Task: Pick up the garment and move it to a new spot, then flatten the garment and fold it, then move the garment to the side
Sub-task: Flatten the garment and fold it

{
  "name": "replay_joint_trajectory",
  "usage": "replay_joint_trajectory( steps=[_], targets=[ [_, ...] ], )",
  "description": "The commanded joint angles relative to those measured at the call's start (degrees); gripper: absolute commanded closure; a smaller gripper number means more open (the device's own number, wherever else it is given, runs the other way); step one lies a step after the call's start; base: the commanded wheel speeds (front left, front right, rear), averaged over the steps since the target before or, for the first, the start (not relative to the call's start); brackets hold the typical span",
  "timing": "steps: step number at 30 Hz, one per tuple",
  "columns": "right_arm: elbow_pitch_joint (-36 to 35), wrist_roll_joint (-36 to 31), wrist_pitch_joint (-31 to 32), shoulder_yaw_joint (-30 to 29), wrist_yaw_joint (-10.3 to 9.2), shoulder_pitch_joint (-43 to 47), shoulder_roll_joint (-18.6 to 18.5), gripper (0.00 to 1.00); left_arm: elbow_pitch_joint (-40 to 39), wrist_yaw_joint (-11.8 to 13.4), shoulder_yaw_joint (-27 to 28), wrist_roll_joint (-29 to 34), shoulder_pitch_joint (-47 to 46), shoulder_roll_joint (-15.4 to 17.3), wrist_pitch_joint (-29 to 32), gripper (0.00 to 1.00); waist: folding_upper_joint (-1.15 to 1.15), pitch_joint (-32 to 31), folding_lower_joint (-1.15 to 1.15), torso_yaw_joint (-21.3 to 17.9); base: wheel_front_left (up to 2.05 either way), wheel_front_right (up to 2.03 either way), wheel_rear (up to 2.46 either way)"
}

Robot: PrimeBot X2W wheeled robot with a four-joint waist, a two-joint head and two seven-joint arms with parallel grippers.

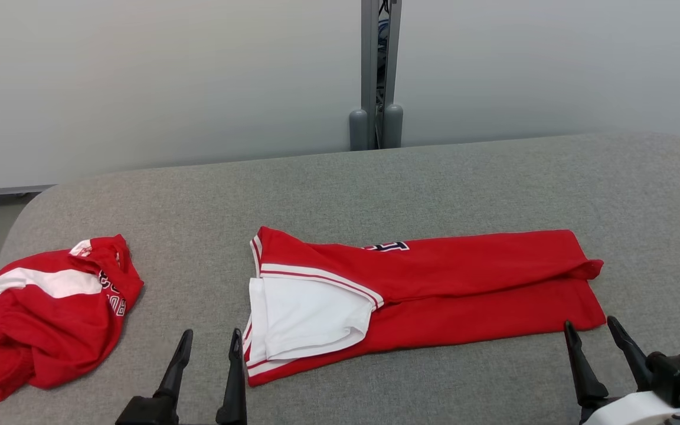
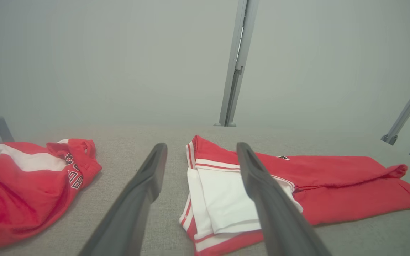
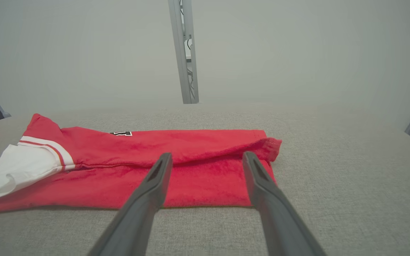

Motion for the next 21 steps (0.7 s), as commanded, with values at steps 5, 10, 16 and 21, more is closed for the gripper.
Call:
replay_joint_trajectory(
  steps=[5, 10, 16, 21],
  targets=[
    [-0.28, -0.84, -0.71, -1.62, -0.01, 2.23, 1.29, 0.0, 1.35, -2.15, 2.78, 4.71, 3.12, -2.17, -0.23, 0.0, 0.0, -1.04, 0.0, 0.15, 0.0, 0.0, 0.0],
    [-1.45, -1.3, -0.61, -2.35, -0.01, 3.13, 2.24, 0.0, 2.25, -4.51, 5.53, 8.2, 4.45, -4.35, -0.25, 0.0, 0.0, -1.43, 0.0, 0.23, 0.0, 0.0, 0.0],
    [-1.98, -1.59, -0.59, -2.75, -0.01, 3.51, 2.66, 0.0, 2.97, -6.8, 8.03, 11.55, 5.52, -6.57, -0.25, 0.0, 0.0, -1.61, 0.0, 0.28, 0.0, 0.0, 0.0],
    [-3.09, -1.27, -0.6, -2.66, -0.01, 3.78, 2.81, 0.0, 3.21, -8.45, 9.95, 13.1, 6.69, -8.39, -0.25, 0.0, 0.0, -1.7, 0.0, 0.26, 0.0, 0.0, 0.0]
  ],
)
